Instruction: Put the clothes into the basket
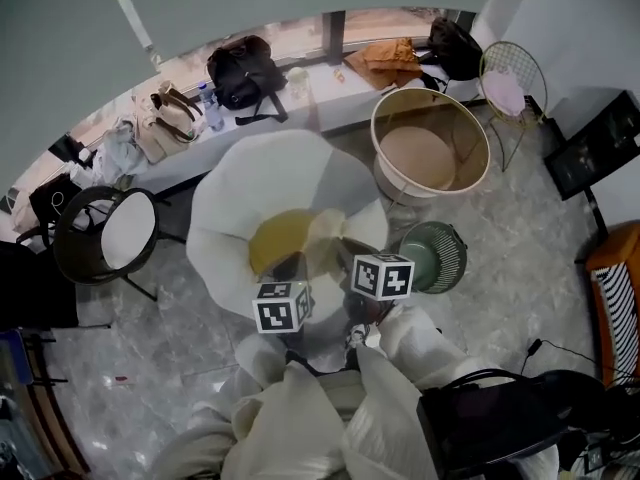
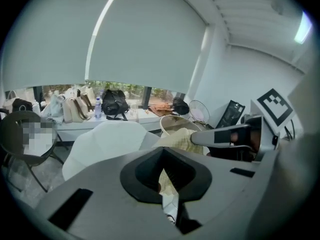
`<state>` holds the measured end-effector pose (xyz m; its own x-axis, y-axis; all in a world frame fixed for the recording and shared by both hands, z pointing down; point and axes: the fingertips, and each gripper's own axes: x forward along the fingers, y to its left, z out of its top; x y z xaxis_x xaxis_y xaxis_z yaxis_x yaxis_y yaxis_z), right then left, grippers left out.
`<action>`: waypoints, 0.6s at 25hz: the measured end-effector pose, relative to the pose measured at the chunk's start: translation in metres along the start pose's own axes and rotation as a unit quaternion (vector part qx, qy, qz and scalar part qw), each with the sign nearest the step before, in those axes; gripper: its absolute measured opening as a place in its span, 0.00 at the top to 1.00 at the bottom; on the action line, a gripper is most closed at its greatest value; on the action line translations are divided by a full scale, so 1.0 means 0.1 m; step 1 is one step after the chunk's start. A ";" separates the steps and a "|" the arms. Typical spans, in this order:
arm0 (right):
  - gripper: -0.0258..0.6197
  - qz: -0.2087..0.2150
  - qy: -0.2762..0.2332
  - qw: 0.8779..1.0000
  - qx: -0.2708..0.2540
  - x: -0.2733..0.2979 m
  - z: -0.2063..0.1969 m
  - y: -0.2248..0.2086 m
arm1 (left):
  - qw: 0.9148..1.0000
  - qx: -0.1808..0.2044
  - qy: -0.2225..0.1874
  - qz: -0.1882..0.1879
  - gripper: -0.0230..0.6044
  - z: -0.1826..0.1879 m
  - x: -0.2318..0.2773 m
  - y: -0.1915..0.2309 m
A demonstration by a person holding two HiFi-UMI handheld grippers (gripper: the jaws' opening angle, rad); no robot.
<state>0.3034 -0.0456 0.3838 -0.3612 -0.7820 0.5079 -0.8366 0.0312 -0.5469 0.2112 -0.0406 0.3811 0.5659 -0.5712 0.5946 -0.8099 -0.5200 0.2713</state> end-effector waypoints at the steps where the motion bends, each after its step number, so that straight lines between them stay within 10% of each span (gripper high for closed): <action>1: 0.91 -0.005 -0.007 1.000 0.003 -0.08 0.03 -0.10 | 1.000 0.006 0.003 -0.008 0.96 0.00 0.07 -0.12; 15: 0.91 -0.113 -0.085 0.987 0.073 -1.29 0.39 -1.71 | 0.990 0.071 0.045 -0.113 0.96 -0.04 1.05 -1.80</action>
<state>0.5090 0.0251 0.3857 -0.0872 -0.8525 0.5154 -0.8149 -0.2366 -0.5291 0.4159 -0.0046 0.3982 0.7093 -0.3737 0.5976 -0.6299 -0.7165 0.2996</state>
